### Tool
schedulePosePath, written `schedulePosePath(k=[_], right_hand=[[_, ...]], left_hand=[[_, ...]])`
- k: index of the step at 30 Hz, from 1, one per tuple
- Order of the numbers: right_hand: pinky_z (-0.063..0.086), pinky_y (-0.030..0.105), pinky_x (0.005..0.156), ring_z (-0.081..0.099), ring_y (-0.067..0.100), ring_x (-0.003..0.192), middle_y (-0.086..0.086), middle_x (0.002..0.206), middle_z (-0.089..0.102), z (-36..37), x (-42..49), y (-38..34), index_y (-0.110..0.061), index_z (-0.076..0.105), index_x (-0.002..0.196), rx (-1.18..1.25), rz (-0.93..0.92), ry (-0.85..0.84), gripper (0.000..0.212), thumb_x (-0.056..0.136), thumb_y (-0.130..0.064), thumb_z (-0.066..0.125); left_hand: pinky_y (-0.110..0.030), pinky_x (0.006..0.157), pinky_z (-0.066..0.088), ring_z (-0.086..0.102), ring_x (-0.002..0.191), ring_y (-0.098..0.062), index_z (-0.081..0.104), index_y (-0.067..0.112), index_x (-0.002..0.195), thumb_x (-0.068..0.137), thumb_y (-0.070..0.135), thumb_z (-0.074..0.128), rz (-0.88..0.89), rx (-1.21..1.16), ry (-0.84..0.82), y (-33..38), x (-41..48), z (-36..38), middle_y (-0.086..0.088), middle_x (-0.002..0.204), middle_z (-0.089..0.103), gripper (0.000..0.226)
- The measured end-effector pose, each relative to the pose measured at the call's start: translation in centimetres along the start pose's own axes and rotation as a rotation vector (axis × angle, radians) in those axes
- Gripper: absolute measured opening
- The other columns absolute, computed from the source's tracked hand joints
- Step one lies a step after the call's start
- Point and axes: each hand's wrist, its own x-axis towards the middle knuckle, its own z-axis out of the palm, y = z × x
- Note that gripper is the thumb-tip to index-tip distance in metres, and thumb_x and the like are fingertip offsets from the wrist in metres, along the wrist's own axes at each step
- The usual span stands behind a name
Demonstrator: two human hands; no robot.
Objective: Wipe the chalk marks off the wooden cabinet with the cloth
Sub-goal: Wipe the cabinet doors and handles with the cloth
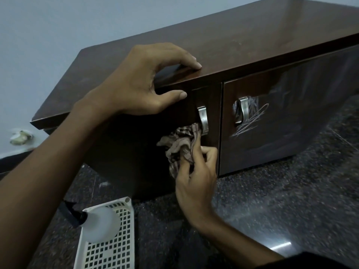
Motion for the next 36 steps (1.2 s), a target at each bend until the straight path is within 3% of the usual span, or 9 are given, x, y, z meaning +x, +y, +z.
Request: schedulePosePath(k=[4, 9, 13, 16, 18, 26, 32, 34, 36], right_hand=[[0.043, 0.025, 0.059, 0.046, 0.002, 0.076, -0.008, 0.097, 0.037, 0.4, 1.2, -2.1, 0.002, 0.057, 0.129, 0.12, -0.062, -0.043, 0.036, 0.099, -0.014, 0.047], [0.046, 0.027, 0.054, 0.051, 0.014, 0.08, -0.003, 0.099, 0.042, 0.0, 1.6, -0.1, -0.01, 0.04, 0.151, -0.106, -0.265, -0.066, 0.064, 0.089, -0.006, 0.052], [0.04, 0.026, 0.05, 0.049, 0.012, 0.076, -0.007, 0.098, 0.039, -0.6, -1.2, 4.8, -0.013, 0.036, 0.153, -0.221, -0.159, -0.103, 0.059, 0.096, -0.018, 0.046], [0.03, 0.026, 0.052, 0.039, 0.007, 0.069, -0.011, 0.095, 0.034, -1.6, -1.0, 7.1, -0.012, 0.061, 0.11, -0.198, -0.036, -0.019, 0.025, 0.097, -0.024, 0.043], [0.03, 0.022, 0.056, 0.04, 0.009, 0.07, -0.008, 0.094, 0.038, -2.2, 0.1, 7.1, -0.006, 0.056, 0.086, -0.183, -0.087, 0.043, 0.016, 0.095, -0.016, 0.047], [0.037, 0.026, 0.054, 0.049, 0.016, 0.074, 0.004, 0.092, 0.048, -2.3, 1.0, 8.5, 0.005, 0.067, 0.106, -0.294, -0.266, -0.011, 0.02, 0.089, 0.0, 0.058], [0.036, 0.028, 0.052, 0.048, 0.017, 0.07, 0.004, 0.092, 0.046, -1.6, 0.2, 9.0, -0.001, 0.058, 0.083, -0.199, -0.215, 0.048, 0.009, 0.09, -0.006, 0.054], [0.042, 0.034, 0.05, 0.05, 0.02, 0.071, 0.006, 0.092, 0.049, -1.0, 0.2, 8.5, 0.0, 0.063, 0.096, -0.183, -0.29, -0.014, 0.01, 0.087, -0.003, 0.059], [0.043, 0.031, 0.053, 0.051, 0.021, 0.075, 0.006, 0.091, 0.052, 0.1, -0.2, 7.6, -0.002, 0.062, 0.125, -0.259, -0.492, -0.15, 0.038, 0.087, -0.003, 0.064]], left_hand=[[-0.001, 0.108, 0.028, 0.051, 0.129, -0.005, 0.063, 0.011, 0.137, 0.09, 0.032, 0.069, -0.009, 0.008, -0.013, 0.2, -0.2, -0.1, -0.004, 0.139, 0.063, 0.052], [-0.016, 0.114, 0.038, 0.055, 0.132, -0.015, 0.062, 0.011, 0.138, 0.09, 0.034, 0.068, 0.0, 0.011, -0.023, 0.0, 0.1, -0.1, -0.005, 0.139, 0.063, 0.053], [-0.025, 0.114, 0.042, 0.057, 0.132, -0.015, 0.063, 0.012, 0.137, 0.09, 0.033, 0.07, 0.011, 0.019, -0.011, -0.2, 0.0, 0.1, -0.004, 0.139, 0.064, 0.052], [-0.023, 0.115, 0.041, 0.056, 0.132, -0.015, 0.062, 0.011, 0.138, 0.091, 0.033, 0.069, -0.001, 0.026, -0.019, -0.3, -0.1, 0.2, -0.004, 0.14, 0.063, 0.053], [-0.022, 0.115, 0.04, 0.056, 0.133, -0.017, 0.062, 0.009, 0.138, 0.092, 0.034, 0.068, 0.008, 0.026, -0.028, -0.2, 0.0, 0.2, -0.006, 0.14, 0.063, 0.053], [-0.028, 0.115, 0.042, 0.056, 0.133, -0.019, 0.061, 0.008, 0.137, 0.09, 0.035, 0.072, 0.021, 0.068, -0.029, -0.3, 0.0, 0.1, -0.008, 0.139, 0.063, 0.055], [-0.035, 0.114, 0.043, 0.055, 0.133, -0.023, 0.059, 0.008, 0.138, 0.089, 0.039, 0.075, 0.045, 0.129, -0.044, -0.5, 0.0, 0.3, -0.01, 0.14, 0.061, 0.061], [-0.038, 0.114, 0.044, 0.056, 0.132, -0.024, 0.06, 0.007, 0.137, 0.088, 0.039, 0.076, 0.04, 0.117, -0.038, -0.5, 0.2, 0.3, -0.011, 0.139, 0.062, 0.06], [-0.041, 0.113, 0.045, 0.057, 0.132, -0.024, 0.06, 0.007, 0.137, 0.088, 0.038, 0.075, 0.032, 0.105, -0.033, -0.4, 0.2, 0.4, -0.011, 0.139, 0.062, 0.059]])
